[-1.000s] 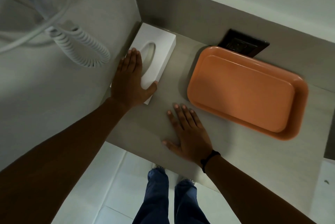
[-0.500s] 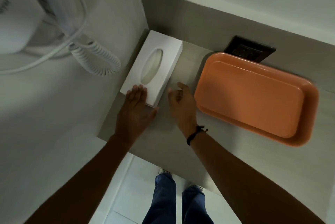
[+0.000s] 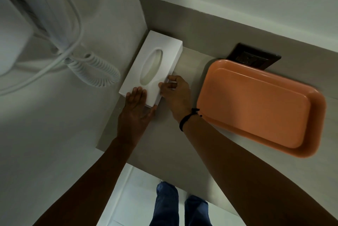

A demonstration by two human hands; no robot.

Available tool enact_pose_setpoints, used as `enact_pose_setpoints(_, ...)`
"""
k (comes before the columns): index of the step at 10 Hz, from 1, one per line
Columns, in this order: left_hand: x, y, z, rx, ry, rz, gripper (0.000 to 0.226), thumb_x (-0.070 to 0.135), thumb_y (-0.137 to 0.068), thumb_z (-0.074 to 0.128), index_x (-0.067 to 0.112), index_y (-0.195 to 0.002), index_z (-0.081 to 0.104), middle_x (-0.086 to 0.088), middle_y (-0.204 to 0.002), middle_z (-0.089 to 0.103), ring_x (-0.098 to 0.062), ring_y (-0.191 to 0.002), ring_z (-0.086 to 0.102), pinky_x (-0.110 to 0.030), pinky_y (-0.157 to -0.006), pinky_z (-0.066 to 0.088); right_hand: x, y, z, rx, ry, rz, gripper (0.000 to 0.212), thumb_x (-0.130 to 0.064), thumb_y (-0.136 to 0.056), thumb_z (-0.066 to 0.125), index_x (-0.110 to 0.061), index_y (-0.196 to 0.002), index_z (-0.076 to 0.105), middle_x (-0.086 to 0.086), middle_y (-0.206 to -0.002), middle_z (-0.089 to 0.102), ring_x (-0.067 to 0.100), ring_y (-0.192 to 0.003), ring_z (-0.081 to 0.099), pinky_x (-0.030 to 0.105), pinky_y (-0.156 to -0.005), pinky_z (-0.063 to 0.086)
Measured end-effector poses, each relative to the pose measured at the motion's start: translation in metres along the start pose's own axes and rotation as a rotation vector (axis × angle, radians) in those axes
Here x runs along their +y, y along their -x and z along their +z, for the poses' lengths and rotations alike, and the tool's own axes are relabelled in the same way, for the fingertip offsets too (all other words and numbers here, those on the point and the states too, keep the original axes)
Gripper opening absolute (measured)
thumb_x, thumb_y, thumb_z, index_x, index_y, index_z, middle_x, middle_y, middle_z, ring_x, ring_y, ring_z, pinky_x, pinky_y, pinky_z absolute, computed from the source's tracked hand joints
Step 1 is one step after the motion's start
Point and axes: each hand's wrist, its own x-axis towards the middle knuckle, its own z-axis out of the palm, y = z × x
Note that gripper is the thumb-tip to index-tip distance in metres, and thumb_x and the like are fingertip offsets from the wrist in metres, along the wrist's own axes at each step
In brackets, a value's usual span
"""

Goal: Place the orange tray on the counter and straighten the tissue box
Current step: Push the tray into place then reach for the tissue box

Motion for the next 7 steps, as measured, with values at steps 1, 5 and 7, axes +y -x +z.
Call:
enact_pose_setpoints(1, 0.000, -0.011, -0.004, -0.024, 0.009, -0.033, 0.072, 0.020, -0.083, 0.094, -0.018, -0.136, 0.065, -0.037, -0.142, 0.064, -0.055, -0.134, 0.062, -0.070, -0.104, 0.056, -0.003, -0.008, 0.005, 0.005, 0.010, 0.003, 0.047, -0.012, -0.099, 0.079, 0.000, -0.141, 0.063, 0.028, -0.121, 0.075, 0.040, -0.114, 0.075, 0.055, -0.102, 0.064)
enact_pose_setpoints(5, 0.002, -0.020, -0.005, -0.046, 0.051, -0.074, 0.069, 0.025, -0.085, 0.085, -0.020, -0.134, 0.065, -0.039, -0.139, 0.065, -0.058, -0.130, 0.064, -0.072, -0.104, 0.054, -0.011, -0.024, 0.014, 0.024, 0.058, -0.013, 0.043, -0.013, -0.096, 0.081, 0.002, -0.132, 0.065, 0.025, -0.116, 0.078, 0.042, -0.112, 0.076, 0.054, -0.105, 0.061)
enact_pose_setpoints(7, 0.027, -0.032, -0.011, -0.114, 0.032, -0.060, 0.077, 0.044, -0.103, 0.058, -0.005, -0.161, 0.045, -0.029, -0.170, 0.037, -0.050, -0.161, 0.029, -0.067, -0.130, 0.027, -0.005, 0.024, -0.025, -0.011, 0.168, -0.143, 0.021, -0.033, -0.102, 0.074, -0.020, -0.116, 0.066, -0.012, -0.082, 0.065, 0.005, -0.078, 0.066, 0.019, -0.077, 0.059)
